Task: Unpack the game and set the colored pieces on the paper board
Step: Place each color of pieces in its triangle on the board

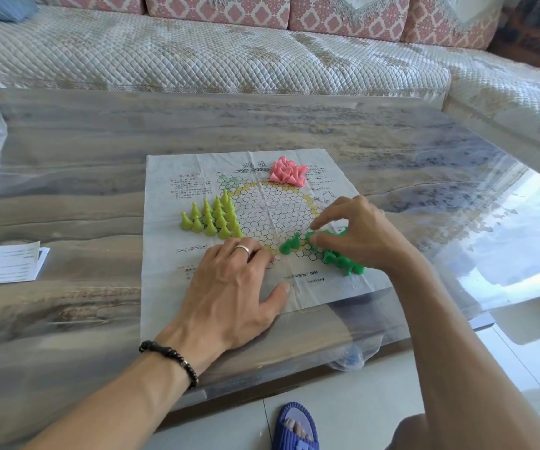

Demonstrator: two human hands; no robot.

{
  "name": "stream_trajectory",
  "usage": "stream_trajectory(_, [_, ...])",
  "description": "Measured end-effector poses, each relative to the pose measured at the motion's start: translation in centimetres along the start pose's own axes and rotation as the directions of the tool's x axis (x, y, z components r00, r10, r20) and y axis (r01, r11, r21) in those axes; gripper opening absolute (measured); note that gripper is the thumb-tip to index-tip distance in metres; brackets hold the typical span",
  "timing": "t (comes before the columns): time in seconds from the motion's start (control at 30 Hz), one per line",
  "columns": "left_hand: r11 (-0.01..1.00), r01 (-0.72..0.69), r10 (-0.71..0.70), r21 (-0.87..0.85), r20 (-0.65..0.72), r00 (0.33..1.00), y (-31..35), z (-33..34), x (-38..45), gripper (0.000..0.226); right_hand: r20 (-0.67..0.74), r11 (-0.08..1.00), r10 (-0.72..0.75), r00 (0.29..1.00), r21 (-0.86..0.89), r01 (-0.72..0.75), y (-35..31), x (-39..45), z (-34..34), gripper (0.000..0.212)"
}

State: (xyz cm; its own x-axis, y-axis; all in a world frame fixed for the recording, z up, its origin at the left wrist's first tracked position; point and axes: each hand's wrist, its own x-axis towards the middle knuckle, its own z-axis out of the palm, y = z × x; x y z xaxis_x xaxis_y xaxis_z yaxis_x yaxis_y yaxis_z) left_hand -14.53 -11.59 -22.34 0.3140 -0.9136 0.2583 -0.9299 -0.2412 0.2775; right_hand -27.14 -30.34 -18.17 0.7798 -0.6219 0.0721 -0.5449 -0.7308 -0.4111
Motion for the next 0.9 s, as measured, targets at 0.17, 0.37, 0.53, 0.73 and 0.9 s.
stream_trajectory(0.17, [1.000, 0.002, -0.002, 0.008, 0.012, 1.000, 0.0, 0.0, 0.0, 0.055, 0.001, 1.000, -0.019, 1.000, 0.007, 0.019, -0.4, 0.2, 0.3, 0.003])
stream_trajectory(0.37, [1.000, 0.013, -0.013, 0.004, 0.011, 1.000, 0.0, 0.0, 0.1, 0.055, -0.167, 0.978, 0.005, 0.986, 0.207, 0.030, -0.9, 0.7, -1.1, 0.007])
stream_trajectory(0.53, [1.000, 0.017, -0.017, -0.001, 0.012, 1.000, 0.0, 0.1, 0.0, 0.056, -0.171, 0.988, 0.066, 0.983, 0.148, -0.041, -0.7, 1.2, -0.5, 0.018])
stream_trajectory(0.73, [1.000, 0.016, -0.016, -0.003, 0.021, 1.000, -0.1, 0.1, 0.1, 0.056, -0.105, 0.998, -0.039, 0.994, 0.046, 0.044, -0.9, 1.0, -0.3, 0.022])
stream_trajectory(0.9, [1.000, 0.016, -0.016, -0.009, 0.024, 1.000, -0.1, 0.1, 0.1, 0.058, 0.017, 0.998, -0.061, 0.998, -0.024, 0.062, -1.1, 1.1, 0.0, 0.015])
